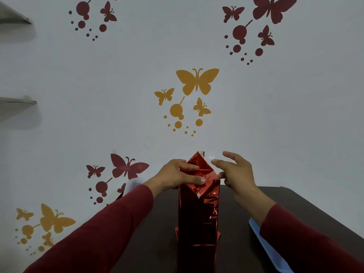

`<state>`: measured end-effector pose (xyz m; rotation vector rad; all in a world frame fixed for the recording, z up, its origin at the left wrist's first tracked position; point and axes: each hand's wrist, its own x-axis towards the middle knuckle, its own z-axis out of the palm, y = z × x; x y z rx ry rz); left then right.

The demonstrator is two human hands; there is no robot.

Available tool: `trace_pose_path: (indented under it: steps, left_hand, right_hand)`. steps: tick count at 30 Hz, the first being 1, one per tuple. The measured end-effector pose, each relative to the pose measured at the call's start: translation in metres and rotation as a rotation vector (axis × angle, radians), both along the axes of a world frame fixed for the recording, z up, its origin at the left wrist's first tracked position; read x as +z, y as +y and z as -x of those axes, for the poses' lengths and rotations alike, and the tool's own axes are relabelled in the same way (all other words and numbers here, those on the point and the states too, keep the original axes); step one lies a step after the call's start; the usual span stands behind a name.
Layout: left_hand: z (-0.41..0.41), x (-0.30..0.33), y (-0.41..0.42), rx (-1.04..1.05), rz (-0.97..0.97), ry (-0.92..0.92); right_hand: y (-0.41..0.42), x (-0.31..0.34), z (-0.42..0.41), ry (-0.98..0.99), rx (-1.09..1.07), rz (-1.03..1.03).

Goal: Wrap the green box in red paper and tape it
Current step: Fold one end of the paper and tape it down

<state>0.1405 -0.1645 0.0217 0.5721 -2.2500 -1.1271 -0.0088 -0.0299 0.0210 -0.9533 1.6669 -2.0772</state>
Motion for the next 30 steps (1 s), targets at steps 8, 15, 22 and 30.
trace_pose_path:
  steps: [8, 15, 22, 30]
  left_hand:
    - [0.000, -0.001, -0.001, -0.002, -0.023, 0.006]
    - [-0.001, -0.005, -0.006, -0.028, -0.035, 0.035]
    - [0.001, -0.008, -0.011, -0.021, -0.039, 0.044]
    - [0.004, -0.010, -0.013, -0.021, -0.021, 0.049]
  right_hand:
    - [-0.007, 0.006, -0.005, 0.048, 0.118, -0.259]
    - [-0.016, 0.009, -0.007, 0.050, 0.042, -0.305]
    - [-0.022, 0.008, -0.012, 0.096, -0.019, -0.335]
    - [-0.026, 0.008, -0.015, 0.346, -0.119, -0.416]
